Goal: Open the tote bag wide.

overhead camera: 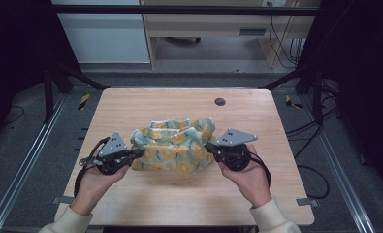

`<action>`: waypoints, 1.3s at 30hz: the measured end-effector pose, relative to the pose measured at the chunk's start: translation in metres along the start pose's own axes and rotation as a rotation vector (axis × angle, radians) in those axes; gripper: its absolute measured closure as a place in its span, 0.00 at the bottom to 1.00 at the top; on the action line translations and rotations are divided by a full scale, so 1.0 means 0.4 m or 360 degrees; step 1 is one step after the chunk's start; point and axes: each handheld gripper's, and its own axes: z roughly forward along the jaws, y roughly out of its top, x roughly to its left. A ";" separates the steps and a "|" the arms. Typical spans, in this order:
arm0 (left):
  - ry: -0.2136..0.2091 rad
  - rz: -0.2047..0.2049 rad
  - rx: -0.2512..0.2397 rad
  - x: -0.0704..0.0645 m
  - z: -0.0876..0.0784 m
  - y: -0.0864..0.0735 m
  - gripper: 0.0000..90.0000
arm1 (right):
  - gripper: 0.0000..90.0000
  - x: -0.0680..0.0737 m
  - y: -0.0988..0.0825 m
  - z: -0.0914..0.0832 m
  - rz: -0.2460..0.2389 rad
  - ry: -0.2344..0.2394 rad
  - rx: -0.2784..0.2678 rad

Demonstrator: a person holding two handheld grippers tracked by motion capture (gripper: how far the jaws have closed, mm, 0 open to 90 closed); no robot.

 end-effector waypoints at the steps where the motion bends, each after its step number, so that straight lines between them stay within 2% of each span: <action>1: -0.0014 0.0000 0.0002 -0.006 0.001 -0.004 1.00 | 1.00 0.003 -0.010 -0.003 0.0000 0.0002 0.0007; 6: -0.0060 0.0010 0.0020 -0.032 0.013 -0.027 1.00 | 1.00 0.012 -0.056 -0.009 0.0030 0.0006 0.0040; 16: -0.0122 0.0026 0.0185 -0.056 0.074 -0.098 1.00 | 1.00 0.022 -0.148 0.010 0.0109 0.0044 0.0148; 17: -0.0127 0.0024 0.0191 -0.057 0.077 -0.100 1.00 | 0.98 0.020 -0.152 0.012 0.0116 0.0054 0.0157; 19: -0.0131 0.0017 0.0191 -0.058 0.081 -0.102 1.00 | 0.86 0.014 -0.151 0.013 0.0135 0.0046 0.0161; 23: -0.0137 0.0017 0.0202 -0.058 0.085 -0.106 1.00 | 0.64 -0.001 -0.127 0.000 0.0159 0.0019 0.0167; 25: -0.0140 0.0012 0.0209 -0.059 0.088 -0.109 1.00 | 0.58 -0.007 -0.111 -0.013 0.0160 0.0000 0.0157; 28: -0.0148 0.0022 0.0229 -0.063 0.095 -0.112 1.00 | 0.55 -0.016 -0.079 -0.029 0.0162 -0.0019 0.0133; 31: -0.0146 0.0034 0.0238 -0.064 0.100 -0.114 1.00 | 0.54 -0.026 -0.035 -0.025 0.0122 -0.0041 0.0142; 35: -0.0154 0.0030 0.0250 -0.064 0.104 -0.117 1.00 | 0.55 -0.046 0.029 0.017 0.0069 -0.0059 0.0176; 39: -0.0163 0.0044 0.0266 -0.066 0.107 -0.120 1.00 | 0.53 -0.069 0.081 0.088 0.0032 -0.0057 0.0253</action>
